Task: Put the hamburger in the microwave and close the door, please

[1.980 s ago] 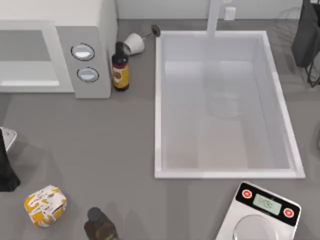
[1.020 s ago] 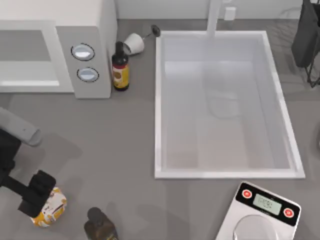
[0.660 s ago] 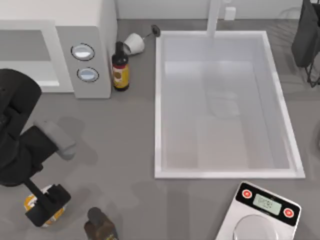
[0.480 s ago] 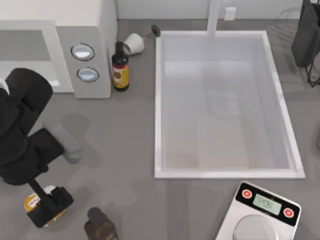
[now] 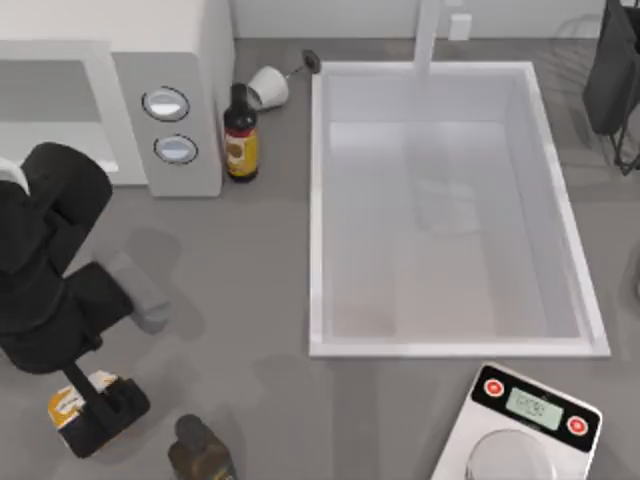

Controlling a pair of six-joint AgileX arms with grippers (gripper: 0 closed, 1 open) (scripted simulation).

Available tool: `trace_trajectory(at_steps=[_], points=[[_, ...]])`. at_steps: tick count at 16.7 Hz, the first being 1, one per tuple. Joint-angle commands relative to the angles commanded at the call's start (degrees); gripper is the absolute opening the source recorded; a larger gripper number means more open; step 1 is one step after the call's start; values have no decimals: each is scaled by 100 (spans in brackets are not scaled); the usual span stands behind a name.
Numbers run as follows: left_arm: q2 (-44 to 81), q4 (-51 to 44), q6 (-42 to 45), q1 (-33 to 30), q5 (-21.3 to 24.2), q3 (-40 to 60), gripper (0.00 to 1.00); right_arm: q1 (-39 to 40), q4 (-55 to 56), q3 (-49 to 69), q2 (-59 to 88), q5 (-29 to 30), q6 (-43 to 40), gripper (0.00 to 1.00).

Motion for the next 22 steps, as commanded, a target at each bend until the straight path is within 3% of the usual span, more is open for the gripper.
trace_trajectory(at_steps=[8, 13, 22], points=[[910, 1805, 24, 14, 0, -850, 100, 0, 0, 0, 0, 0, 0, 100], [994, 1931, 28, 11, 0, -922, 100, 0, 0, 0, 0, 0, 0, 100], [994, 1931, 28, 11, 0, -922, 32, 0, 0, 0, 0, 0, 0, 100]])
